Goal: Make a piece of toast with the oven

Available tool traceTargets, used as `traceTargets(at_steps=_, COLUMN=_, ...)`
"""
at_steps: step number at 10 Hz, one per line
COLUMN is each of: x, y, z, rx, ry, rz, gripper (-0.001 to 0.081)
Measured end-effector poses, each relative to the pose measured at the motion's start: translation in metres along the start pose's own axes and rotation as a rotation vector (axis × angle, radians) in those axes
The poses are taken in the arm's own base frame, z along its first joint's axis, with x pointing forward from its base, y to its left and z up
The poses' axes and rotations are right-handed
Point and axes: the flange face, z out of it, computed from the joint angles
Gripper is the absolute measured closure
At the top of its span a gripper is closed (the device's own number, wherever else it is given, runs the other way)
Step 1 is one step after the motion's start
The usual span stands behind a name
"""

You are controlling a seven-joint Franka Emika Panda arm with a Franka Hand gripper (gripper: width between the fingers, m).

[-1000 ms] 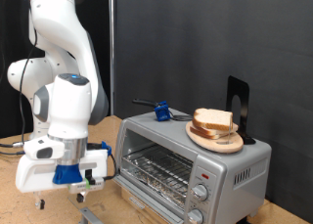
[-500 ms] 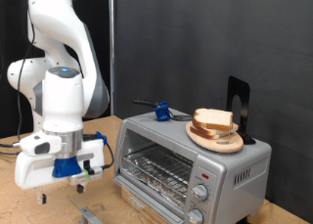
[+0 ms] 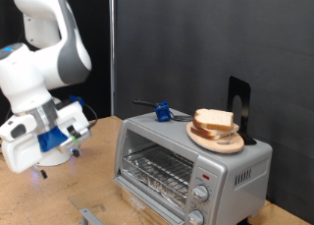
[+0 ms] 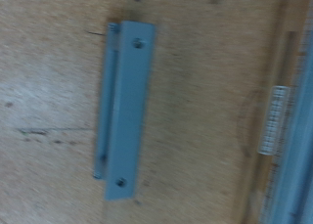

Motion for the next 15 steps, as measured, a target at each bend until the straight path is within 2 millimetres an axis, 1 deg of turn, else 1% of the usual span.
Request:
traceTargets(at_steps=2, x=-0.007, y=-0.004, z=-0.029, rx=0.090, ry=-0.021, rz=-0.020, gripper=-0.0002)
traceTargets(at_steps=3, x=-0.011, y=-0.009, z=-0.039, rx=0.096, ry=-0.014, rz=-0.010, gripper=-0.0002)
traceTargets(at_steps=4, x=-0.017, y=-0.011, z=-0.041, rx=0.090, ry=-0.014, rz=0.004, gripper=-0.0002)
traceTargets(at_steps=5, x=-0.017, y=-0.010, z=-0.041, rx=0.091, ry=-0.014, rz=0.000, gripper=-0.0002)
traceTargets(at_steps=6, x=-0.018, y=-0.013, z=-0.041, rx=0.139, ry=-0.028, rz=-0.003, gripper=-0.0002)
traceTargets(at_steps=7, x=-0.022, y=-0.021, z=-0.044, rx=0.192, ry=-0.061, rz=-0.016, gripper=-0.0002)
traceTargets(at_steps=8, x=-0.030, y=-0.035, z=-0.050, rx=0.237, ry=-0.093, rz=-0.041, gripper=-0.0002)
traceTargets(at_steps=10, x=-0.052, y=-0.064, z=-0.062, rx=0.254, ry=-0.125, rz=-0.169, gripper=-0.0002)
traceTargets(at_steps=12, x=-0.075, y=-0.093, z=-0.070, rx=0.186, ry=-0.108, rz=-0.317, gripper=-0.0002)
traceTargets(at_steps=13, x=-0.088, y=-0.107, z=-0.073, rx=0.106, ry=-0.095, rz=-0.408, gripper=-0.0002)
traceTargets(at_steps=14, x=-0.097, y=-0.112, z=-0.075, rx=0.036, ry=-0.079, rz=-0.464, gripper=-0.0002)
traceTargets(at_steps=15, x=-0.096, y=-0.111, z=-0.075, rx=0.067, ry=-0.083, rz=-0.437, gripper=-0.0002)
